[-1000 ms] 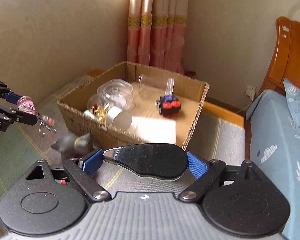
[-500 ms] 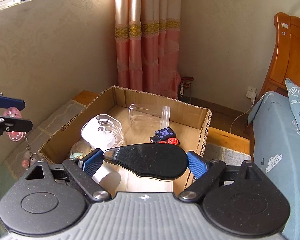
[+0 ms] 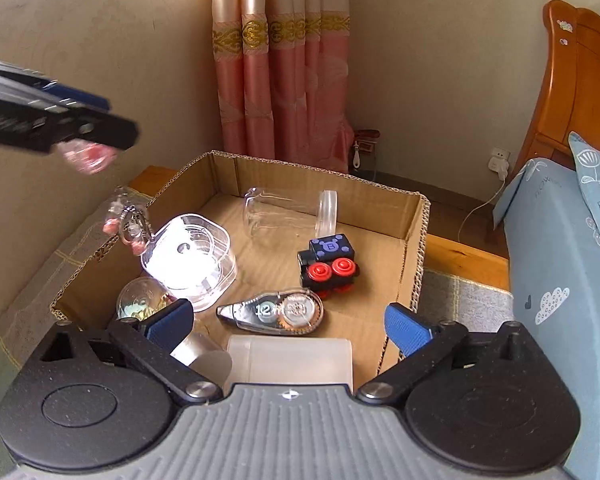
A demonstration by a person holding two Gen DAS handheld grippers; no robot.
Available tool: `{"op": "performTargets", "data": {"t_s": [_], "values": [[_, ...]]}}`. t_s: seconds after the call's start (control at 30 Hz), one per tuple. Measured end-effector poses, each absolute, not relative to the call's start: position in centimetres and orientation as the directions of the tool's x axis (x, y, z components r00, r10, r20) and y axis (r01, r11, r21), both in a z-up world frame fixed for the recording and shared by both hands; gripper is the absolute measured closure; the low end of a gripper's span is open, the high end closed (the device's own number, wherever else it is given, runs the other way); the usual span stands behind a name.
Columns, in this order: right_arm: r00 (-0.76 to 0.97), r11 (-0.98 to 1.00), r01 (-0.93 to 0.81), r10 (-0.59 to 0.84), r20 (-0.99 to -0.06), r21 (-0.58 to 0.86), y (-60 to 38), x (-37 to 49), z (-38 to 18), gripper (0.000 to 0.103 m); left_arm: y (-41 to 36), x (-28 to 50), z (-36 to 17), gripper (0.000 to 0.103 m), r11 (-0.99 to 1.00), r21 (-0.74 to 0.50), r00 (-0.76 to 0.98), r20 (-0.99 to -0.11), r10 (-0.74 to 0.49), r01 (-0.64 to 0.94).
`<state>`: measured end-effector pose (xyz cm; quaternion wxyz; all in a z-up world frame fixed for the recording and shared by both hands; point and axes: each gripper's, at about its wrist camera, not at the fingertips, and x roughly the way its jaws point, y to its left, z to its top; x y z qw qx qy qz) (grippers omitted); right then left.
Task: Organize rigid objects
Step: 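Carry both items over the box and open the right tool to drop the tape, then lower the pink keychain bottle into the box and open the left tool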
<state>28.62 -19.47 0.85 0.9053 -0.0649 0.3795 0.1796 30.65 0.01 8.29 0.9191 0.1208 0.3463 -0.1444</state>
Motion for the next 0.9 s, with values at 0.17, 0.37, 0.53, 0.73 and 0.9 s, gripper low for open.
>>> {"op": "performTargets", "data": {"t_s": [0.17,0.37,0.53,0.73,0.9], "values": [[0.657,0.932,-0.363,0.255,-0.710,-0.001,-20.1,26.5,1.8,0.000,-0.9,33.9,7.2,0.053,0.932,0.106,0.698,-0.693,-0.181,0.347],[0.674,0.932,-0.362,0.242,-0.698,-0.027,-20.9,24.0,2.8,0.000,-1.2,37.2,4.4,0.053,0.943,0.085,0.656,-0.738,-0.157,0.321],[0.678,0.937,-0.344,0.209,-0.705,-0.052,-21.6,22.9,2.8,0.000,-0.7,38.3,2.3,0.051,0.957,0.049,0.621,-0.770,-0.147,0.287],[0.678,0.944,-0.327,0.202,-0.707,-0.044,-22.1,21.7,2.6,0.000,-0.4,35.8,3.5,0.018,0.961,0.051,0.662,-0.735,-0.147,0.271],[0.673,0.943,-0.332,0.226,-0.704,-0.016,-21.9,20.2,2.4,0.000,0.3,32.2,5.3,0.008,0.962,0.064,0.699,-0.699,-0.147,0.267]]}}
